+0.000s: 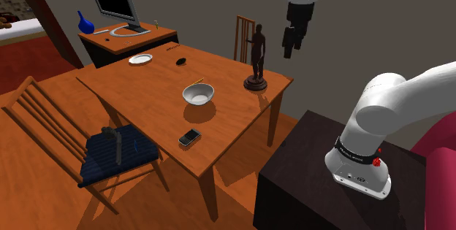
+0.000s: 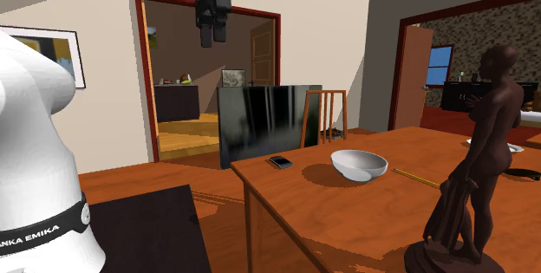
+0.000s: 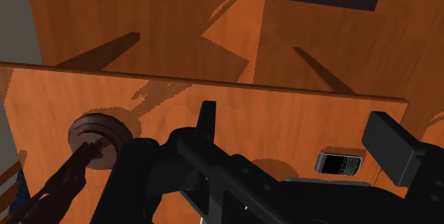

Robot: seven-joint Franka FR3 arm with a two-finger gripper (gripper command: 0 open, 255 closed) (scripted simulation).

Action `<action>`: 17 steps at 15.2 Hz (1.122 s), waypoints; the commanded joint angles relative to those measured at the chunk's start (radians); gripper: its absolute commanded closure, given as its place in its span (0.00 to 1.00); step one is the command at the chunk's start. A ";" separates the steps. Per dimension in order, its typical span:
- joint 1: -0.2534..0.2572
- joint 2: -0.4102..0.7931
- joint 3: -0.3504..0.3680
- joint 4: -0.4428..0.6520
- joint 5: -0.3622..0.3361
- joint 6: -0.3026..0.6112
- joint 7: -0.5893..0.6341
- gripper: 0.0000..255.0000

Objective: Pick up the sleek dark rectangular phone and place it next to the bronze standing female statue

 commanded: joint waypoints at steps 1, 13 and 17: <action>0.000 0.000 0.000 0.000 0.000 0.000 0.000 0.00; -0.021 0.150 0.295 -0.145 0.207 0.324 0.518 0.00; -0.044 0.273 0.397 -0.134 0.245 0.451 0.690 0.00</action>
